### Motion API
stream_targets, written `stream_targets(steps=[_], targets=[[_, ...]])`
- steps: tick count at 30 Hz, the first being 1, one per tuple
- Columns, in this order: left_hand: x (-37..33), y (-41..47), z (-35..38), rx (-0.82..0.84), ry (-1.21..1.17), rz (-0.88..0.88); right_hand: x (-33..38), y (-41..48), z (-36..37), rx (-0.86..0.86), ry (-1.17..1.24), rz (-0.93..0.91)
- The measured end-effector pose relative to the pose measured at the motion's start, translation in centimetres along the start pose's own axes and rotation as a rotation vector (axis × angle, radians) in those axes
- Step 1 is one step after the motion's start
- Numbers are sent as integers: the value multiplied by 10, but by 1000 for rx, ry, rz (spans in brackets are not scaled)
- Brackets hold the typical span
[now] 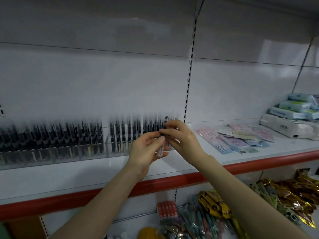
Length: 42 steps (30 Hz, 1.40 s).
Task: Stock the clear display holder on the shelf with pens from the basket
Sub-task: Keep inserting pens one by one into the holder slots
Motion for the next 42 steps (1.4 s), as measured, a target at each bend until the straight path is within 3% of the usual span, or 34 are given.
stream_targets(steps=[5,9,12,15,27,42], targets=[[1,-4,0,7,57,16,-6,-1,-7,2,12,25],[13,-1,-9,102,510,200,-22,2,-21,-96,175,384],[32,3,-16,272,875,137,-37,6,-29,-135,191,612],[45,5,-20,366,1042,58,-51,12,-31,-162,230,761],[58,7,-25,386,1085,12,-79,39,-9,-103,237,892],[63,10,-27,394,1083,57,-82,34,12,175,182,871]])
Point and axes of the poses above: each hand's wrist, its own y-axis towards the middle knuckle, its own z-axis out of the palm, x = y × z, the point moved 3 cm from there along y, towards the middle knuckle, and after that the axes turned 5 degrees about z, right-handed, at the moved point
